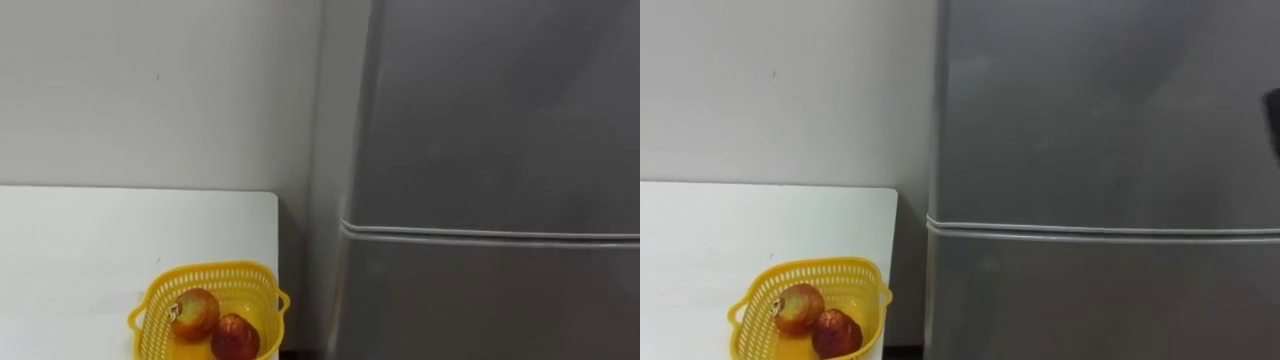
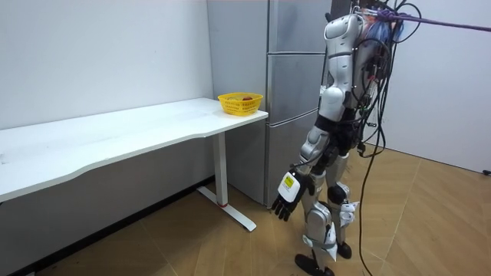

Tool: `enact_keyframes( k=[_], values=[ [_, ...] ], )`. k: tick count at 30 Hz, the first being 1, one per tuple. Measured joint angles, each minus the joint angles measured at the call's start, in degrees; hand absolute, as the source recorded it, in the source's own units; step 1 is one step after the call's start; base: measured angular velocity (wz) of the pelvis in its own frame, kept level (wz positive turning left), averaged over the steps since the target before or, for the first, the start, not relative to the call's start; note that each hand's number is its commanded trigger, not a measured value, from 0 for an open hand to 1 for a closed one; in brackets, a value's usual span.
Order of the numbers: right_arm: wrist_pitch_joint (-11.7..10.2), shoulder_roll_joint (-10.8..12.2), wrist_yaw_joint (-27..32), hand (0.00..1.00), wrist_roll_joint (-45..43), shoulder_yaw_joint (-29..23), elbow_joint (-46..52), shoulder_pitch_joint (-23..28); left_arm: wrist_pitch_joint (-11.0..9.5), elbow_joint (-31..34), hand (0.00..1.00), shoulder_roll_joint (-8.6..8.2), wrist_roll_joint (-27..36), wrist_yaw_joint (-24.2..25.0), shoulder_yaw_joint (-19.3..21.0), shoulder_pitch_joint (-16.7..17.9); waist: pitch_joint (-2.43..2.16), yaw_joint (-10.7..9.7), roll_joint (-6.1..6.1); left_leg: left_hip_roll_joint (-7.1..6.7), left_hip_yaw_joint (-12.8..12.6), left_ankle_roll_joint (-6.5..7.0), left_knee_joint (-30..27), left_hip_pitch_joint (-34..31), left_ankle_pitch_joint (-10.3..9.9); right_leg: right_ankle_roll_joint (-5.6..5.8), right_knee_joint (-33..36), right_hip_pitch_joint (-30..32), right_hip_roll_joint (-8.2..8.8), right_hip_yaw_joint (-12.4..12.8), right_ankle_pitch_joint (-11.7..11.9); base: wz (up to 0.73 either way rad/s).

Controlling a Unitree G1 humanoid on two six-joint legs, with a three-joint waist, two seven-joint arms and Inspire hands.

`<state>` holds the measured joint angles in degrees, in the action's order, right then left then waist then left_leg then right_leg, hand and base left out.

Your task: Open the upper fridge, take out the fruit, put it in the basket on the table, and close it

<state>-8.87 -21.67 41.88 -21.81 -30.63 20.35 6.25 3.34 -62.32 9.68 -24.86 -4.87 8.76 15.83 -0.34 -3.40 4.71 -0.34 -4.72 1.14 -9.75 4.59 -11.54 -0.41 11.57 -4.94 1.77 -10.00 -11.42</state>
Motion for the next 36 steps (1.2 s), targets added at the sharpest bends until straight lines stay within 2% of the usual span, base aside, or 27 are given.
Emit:
enact_keyframes(
  k=[2,5,6,8,9,11,12,18,20,23,29,36],
  values=[
    [0.5,2.2,0.5,0.00,1.3,0.2,-3.8,2.0,0.8,0.0,0.00,0.00,-0.6,0.0,-0.2,-0.4,0.05,0.1,-0.70,0.04,-0.2,0.00,0.1,-0.1,0.0,-0.01,0.1,0.0,-0.06,0.3,0.0,-0.04],
    [2.4,4.0,0.5,0.00,2.6,0.6,-8.2,2.5,1.8,0.1,0.00,-0.18,-0.6,0.5,-1.1,-0.6,0.28,0.0,-1.89,0.02,-0.6,0.06,0.2,-0.1,0.0,0.00,0.1,0.3,0.00,0.6,0.0,-0.06],
    [2.6,4.3,0.5,0.00,2.8,0.7,-9.2,2.8,2.0,0.4,0.00,-0.20,-0.6,0.5,-1.1,-0.6,0.19,-0.1,-1.91,0.02,-0.7,0.06,0.2,0.0,0.0,0.01,0.1,0.4,0.01,0.7,0.0,-0.08],
    [4.3,4.9,0.4,0.00,4.4,2.5,-14.0,4.1,2.9,2.4,0.00,-0.39,-0.6,0.5,-1.0,0.0,0.02,0.2,-2.79,0.13,-1.4,0.04,0.2,0.0,0.0,0.00,0.1,0.8,-0.14,1.4,0.0,-0.14],
    [4.7,5.2,0.3,0.00,4.8,3.0,-15.3,4.7,3.1,2.8,0.00,-0.38,-0.6,0.5,-0.9,0.1,0.01,0.2,-2.85,0.14,-1.4,0.02,0.2,0.0,0.0,0.00,0.0,0.8,-0.16,1.4,0.0,-0.07],
    [7.2,7.4,-1.0,0.00,7.4,4.9,-18.9,6.8,4.0,4.1,0.00,-0.44,-0.6,0.3,-0.6,0.6,-0.04,0.2,-2.79,0.17,-1.4,-0.08,0.2,0.0,0.1,-0.07,0.0,0.8,-0.23,1.3,-0.1,0.00],
    [7.5,7.7,-1.2,0.00,8.1,5.3,-19.9,7.1,4.2,4.5,0.00,-0.52,-0.6,0.3,-0.6,0.8,-0.04,0.2,-2.76,0.17,-1.4,-0.08,0.2,0.0,0.1,-0.07,0.0,0.8,-0.22,1.3,-0.1,0.00],
    [8.2,8.6,-2.7,0.00,12.7,10.2,-33.4,7.4,4.3,6.9,0.00,-0.61,-0.6,0.2,-2.2,1.9,0.02,0.0,-1.71,-0.04,-1.4,-0.05,0.0,0.0,0.1,0.07,-1.1,-0.3,-0.08,1.3,0.0,0.06],
    [8.8,9.7,-3.5,0.00,12.9,11.7,-39.0,7.4,4.5,7.0,0.00,-0.62,-0.6,0.2,-3.0,2.0,0.05,0.4,-1.55,-0.04,-1.4,-0.03,0.0,0.0,0.1,0.10,-1.4,-0.1,-0.06,1.2,0.0,0.04],
    [9.0,10.3,-4.1,0.00,16.2,13.3,-45.3,7.2,5.2,7.3,0.00,-0.81,-0.5,0.2,-3.4,1.5,0.03,0.5,-1.91,-0.05,-1.3,-0.02,0.2,0.0,0.1,0.16,-1.8,-0.5,-0.06,0.9,-0.1,0.07],
    [9.1,11.0,-7.8,0.00,17.9,14.4,-57.0,6.7,5.1,8.6,0.00,-0.96,-0.6,0.2,-2.7,1.4,-0.06,0.7,-2.84,-0.06,-1.2,-0.04,0.1,0.2,0.1,0.15,-1.9,-0.8,0.06,0.5,-0.1,0.04],
    [9.3,11.3,-11.0,0.00,19.7,17.0,-64.7,7.3,5.2,8.7,0.00,-1.15,-0.6,0.3,-2.9,1.7,0.02,0.6,-2.39,-0.11,-1.2,-0.04,0.0,0.2,0.1,0.20,-1.9,-0.9,0.11,0.4,-0.2,0.00]
  ],
)
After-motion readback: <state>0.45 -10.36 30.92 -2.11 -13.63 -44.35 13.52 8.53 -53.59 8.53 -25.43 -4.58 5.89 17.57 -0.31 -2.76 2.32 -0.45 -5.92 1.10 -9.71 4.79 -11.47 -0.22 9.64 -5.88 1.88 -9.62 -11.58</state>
